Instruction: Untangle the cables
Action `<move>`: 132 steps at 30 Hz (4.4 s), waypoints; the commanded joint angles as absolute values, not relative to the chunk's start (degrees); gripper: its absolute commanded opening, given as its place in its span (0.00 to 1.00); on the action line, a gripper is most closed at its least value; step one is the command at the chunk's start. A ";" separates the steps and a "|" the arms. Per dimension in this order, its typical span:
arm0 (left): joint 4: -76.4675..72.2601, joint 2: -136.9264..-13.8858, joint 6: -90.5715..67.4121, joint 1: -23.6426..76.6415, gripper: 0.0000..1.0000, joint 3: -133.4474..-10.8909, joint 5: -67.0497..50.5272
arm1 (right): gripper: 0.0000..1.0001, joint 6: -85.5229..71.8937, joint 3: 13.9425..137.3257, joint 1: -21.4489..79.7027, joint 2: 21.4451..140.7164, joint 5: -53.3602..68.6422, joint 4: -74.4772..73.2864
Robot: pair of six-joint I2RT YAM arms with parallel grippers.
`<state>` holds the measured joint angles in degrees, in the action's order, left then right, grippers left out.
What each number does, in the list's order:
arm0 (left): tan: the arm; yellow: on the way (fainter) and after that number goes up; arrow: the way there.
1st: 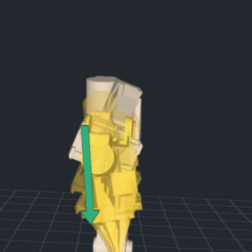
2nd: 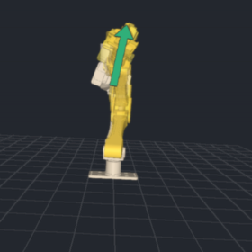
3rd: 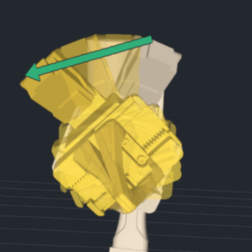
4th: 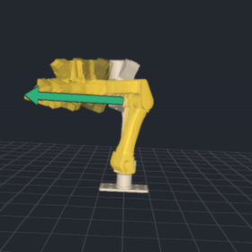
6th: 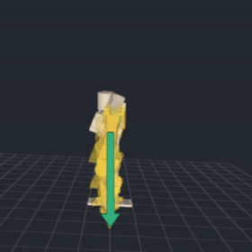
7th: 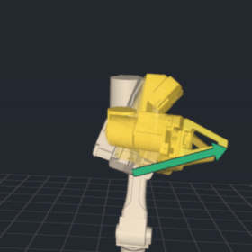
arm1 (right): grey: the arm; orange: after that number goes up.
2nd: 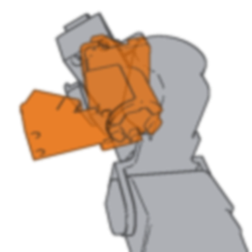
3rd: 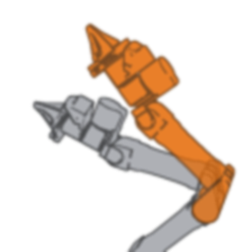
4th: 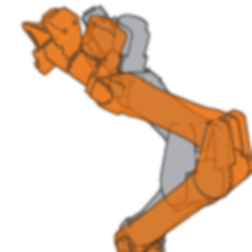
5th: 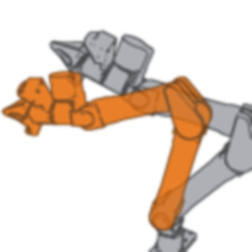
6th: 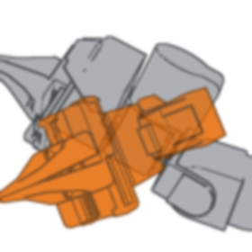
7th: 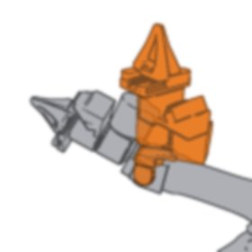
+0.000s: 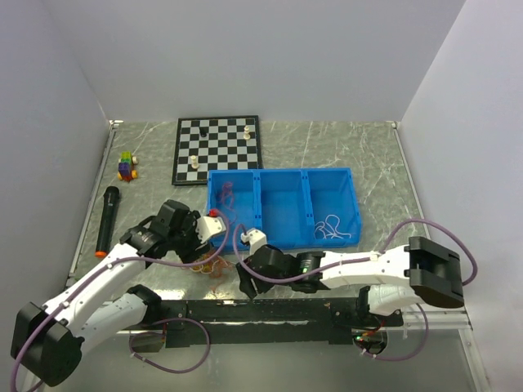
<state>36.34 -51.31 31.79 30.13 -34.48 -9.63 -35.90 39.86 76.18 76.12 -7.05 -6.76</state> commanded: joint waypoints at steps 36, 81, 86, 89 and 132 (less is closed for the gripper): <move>29.44 -50.98 31.38 27.86 0.02 -29.79 -13.71 | 0.00 -43.86 36.74 83.76 58.73 -22.14 -22.32; 37.97 -62.14 32.26 29.71 0.09 -39.46 -20.84 | 0.00 -46.93 34.45 84.73 51.24 -24.96 -25.75; 38.84 -60.03 32.52 29.62 0.01 -39.55 -17.76 | 0.00 -46.58 35.59 84.90 47.91 -26.71 -28.91; 40.07 -57.93 33.31 29.53 0.01 -39.11 -16.35 | 0.00 -46.15 36.82 84.90 45.62 -28.12 -31.28; 25.14 -68.36 26.37 41.75 0.76 -42.27 -15.04 | 0.00 -41.57 53.18 85.17 36.39 -38.67 -50.80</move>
